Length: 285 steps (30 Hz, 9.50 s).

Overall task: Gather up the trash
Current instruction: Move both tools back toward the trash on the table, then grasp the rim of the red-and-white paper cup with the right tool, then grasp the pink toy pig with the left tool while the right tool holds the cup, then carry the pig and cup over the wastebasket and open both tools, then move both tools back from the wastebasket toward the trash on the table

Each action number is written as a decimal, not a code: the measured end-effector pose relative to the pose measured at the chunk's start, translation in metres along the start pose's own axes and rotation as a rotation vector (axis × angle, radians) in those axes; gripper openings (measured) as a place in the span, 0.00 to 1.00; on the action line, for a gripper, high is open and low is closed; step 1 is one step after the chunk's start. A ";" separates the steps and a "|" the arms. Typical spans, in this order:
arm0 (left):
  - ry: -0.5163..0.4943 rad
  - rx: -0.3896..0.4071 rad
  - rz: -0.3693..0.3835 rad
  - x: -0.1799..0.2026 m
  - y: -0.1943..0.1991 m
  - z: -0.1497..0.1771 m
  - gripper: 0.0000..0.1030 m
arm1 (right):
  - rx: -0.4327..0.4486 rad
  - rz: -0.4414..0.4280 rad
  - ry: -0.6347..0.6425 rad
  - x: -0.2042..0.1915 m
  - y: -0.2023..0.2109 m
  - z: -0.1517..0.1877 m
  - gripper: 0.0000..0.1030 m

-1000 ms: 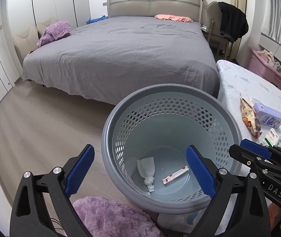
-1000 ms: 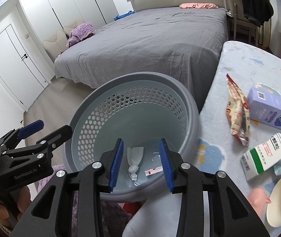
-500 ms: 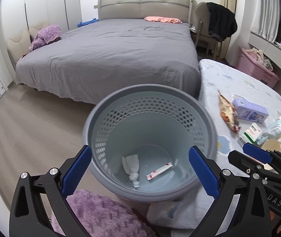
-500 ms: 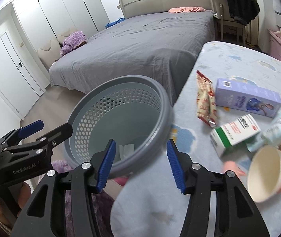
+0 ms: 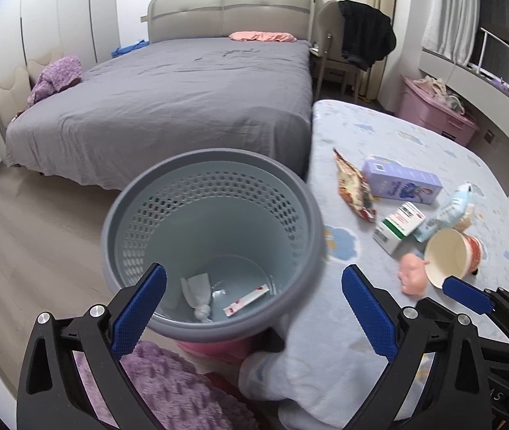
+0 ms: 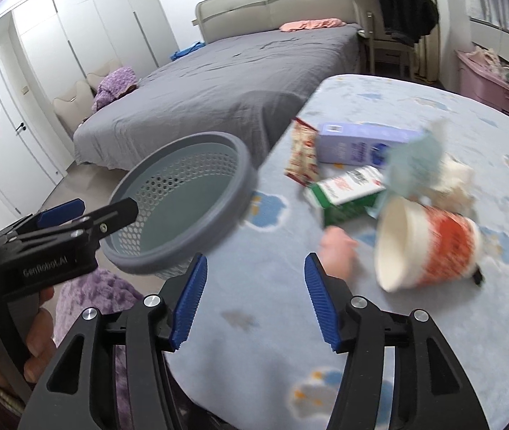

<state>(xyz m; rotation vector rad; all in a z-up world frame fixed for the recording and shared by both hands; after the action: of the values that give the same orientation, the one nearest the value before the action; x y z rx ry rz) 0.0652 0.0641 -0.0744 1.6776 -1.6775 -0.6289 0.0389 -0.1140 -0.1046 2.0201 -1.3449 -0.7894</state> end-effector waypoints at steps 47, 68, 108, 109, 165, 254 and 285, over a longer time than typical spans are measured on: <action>-0.082 -0.060 0.004 0.074 -0.019 0.041 0.94 | 0.042 0.095 -0.134 0.119 0.004 0.013 0.81; -0.078 -0.056 0.005 0.073 -0.015 0.040 0.94 | 0.023 0.111 -0.104 0.132 -0.022 0.000 0.82; -0.152 -0.092 0.049 0.124 -0.031 0.058 0.94 | 0.162 0.141 -0.242 0.162 0.054 0.040 0.04; -0.153 -0.097 0.050 0.127 -0.033 0.059 0.94 | 0.163 0.138 -0.253 0.165 0.055 0.044 0.04; -0.136 -0.193 0.249 0.135 -0.027 0.089 0.20 | 0.116 0.167 -0.258 0.129 0.074 0.073 0.04; 0.104 -0.008 -0.108 -0.105 -0.060 -0.027 0.65 | 0.037 -0.096 0.092 -0.069 -0.099 -0.093 0.24; 0.067 0.032 -0.069 -0.055 -0.017 -0.018 0.84 | 0.069 -0.001 0.025 -0.020 -0.033 -0.051 0.42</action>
<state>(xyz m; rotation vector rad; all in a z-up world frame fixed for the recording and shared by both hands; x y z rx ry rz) 0.0870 0.1194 -0.0823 1.7662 -1.5968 -0.5744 0.0899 -0.0772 -0.0924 2.0767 -1.3746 -0.7251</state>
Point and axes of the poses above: each gripper's, at about its wrist camera, not at the fingertips, and y roughly against the way its jaws point, x to its right, z to its underside, the point moved 6 cm from there along -y, roughly the way its jaws point, and after that the axes turned 8 degrees about y, right-handed, at the moved point
